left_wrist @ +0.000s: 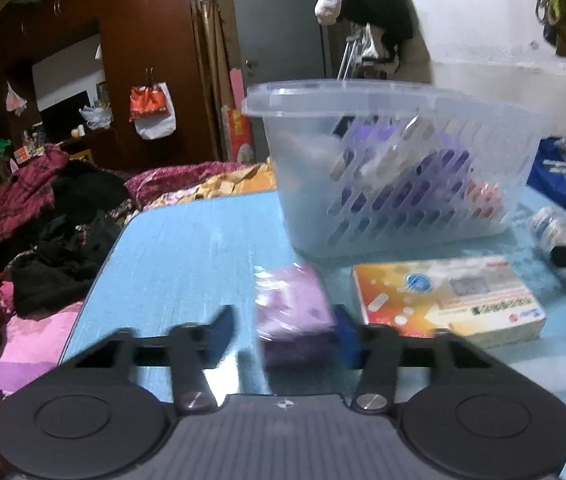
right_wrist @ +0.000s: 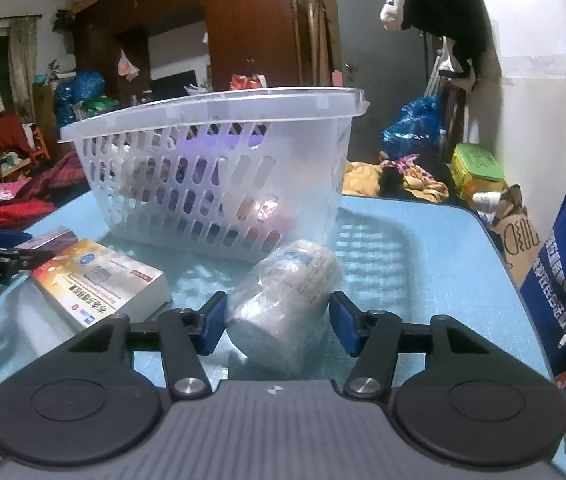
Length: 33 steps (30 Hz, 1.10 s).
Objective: Organize objects
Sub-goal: 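Move right gripper to the white wrapped roll while left approaches the small purple box, then lift the white roll with right while left lifts the small purple box, carry to basket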
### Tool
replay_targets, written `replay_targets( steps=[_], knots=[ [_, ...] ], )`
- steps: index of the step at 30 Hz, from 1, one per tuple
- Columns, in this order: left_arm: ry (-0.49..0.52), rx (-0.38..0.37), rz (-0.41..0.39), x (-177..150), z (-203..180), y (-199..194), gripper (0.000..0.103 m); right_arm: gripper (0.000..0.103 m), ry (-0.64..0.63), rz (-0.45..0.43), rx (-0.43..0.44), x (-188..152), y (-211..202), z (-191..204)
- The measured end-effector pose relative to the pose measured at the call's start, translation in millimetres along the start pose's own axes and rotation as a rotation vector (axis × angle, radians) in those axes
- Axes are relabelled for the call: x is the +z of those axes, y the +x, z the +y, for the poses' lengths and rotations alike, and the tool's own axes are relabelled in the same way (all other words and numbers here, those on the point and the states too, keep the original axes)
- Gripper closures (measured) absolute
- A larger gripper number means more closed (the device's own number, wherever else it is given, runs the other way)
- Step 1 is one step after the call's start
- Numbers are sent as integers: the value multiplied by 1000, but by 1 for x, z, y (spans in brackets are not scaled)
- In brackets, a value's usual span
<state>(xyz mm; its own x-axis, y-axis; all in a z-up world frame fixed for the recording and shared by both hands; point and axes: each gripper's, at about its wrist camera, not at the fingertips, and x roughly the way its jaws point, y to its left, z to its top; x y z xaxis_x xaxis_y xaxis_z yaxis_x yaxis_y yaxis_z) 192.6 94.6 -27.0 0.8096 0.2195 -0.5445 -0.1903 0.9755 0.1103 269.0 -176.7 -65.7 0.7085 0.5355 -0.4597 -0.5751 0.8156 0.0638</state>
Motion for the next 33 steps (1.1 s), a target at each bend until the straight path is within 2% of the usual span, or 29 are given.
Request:
replay_targets(
  steps=[4, 13, 16, 22, 28, 33],
  knots=[
    [-3, -10, -3, -2, 1, -2, 60, 46, 11, -9, 41, -1, -4, -4],
    [-24, -55, -108, -9, 5, -19, 61, 47, 25, -69, 82, 1, -20, -12],
    [-33, -78, -144, -9, 4, -28, 61, 47, 31, -104, 133, 1, -32, -13],
    [-31, -119, -282, 4, -5, -75, 61, 48, -13, -261, 143, 9, -79, -4],
    [1, -127, -430, 44, -21, -119, 61, 48, -88, -428, 112, 39, -111, 6],
    [6, -130, -491, 78, -31, -134, 61, 48, -159, -528, 94, 63, -122, 15]
  ],
)
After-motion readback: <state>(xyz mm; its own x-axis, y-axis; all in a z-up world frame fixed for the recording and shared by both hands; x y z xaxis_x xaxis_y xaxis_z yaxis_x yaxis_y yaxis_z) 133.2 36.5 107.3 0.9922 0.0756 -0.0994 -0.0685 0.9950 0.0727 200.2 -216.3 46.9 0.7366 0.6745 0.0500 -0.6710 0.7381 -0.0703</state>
